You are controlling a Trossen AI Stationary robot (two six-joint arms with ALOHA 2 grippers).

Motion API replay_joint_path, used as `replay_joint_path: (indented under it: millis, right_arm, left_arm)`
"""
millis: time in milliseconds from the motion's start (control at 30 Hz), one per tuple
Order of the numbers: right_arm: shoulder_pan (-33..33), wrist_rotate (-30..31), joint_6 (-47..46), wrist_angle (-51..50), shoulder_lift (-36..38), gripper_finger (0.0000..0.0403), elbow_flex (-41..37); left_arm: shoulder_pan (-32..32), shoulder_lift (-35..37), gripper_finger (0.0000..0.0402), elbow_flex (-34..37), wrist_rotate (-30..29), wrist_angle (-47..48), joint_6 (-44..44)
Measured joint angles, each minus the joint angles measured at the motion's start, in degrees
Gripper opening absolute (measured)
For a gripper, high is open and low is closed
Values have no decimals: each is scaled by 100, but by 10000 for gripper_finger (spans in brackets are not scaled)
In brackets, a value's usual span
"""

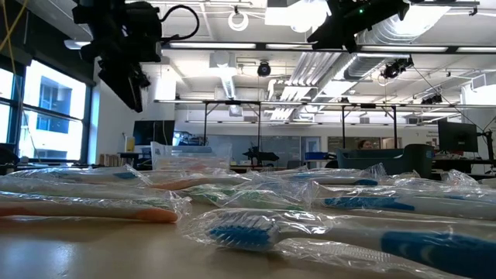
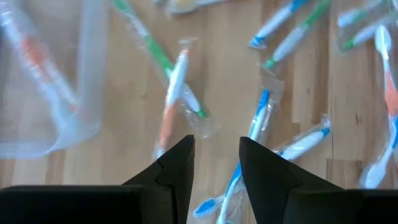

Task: Pick & Place Toothbrushes
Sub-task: Put the blue toothbrush into the gray bin

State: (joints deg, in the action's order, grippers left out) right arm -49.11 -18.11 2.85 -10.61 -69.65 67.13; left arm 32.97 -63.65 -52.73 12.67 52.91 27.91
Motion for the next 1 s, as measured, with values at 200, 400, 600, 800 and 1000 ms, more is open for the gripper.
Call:
replay_joint_path:
  millis: [200, 400, 600, 800, 1000]
  right_arm:
    - [-1, -1, 0, -4, 0, 185, 0]
    - [-1, -2, 0, -9, 0, 185, 0]
    - [-2, 13, 0, -12, 0, 185, 0]
    - [-2, 15, 2, -18, 0, 185, 0]
    - [0, 15, 2, -133, 0, 185, 0]
  left_arm:
    - [-425, -426, 125, 0, -175, -43, 89]
    - [-669, -900, 125, 0, -559, 0, 185]
    - [-769, -1372, 125, 0, -561, 40, 185]
    - [-817, -1693, 125, -2, -544, 107, 185]
    - [-1071, -1943, 125, -2, -507, 107, 184]
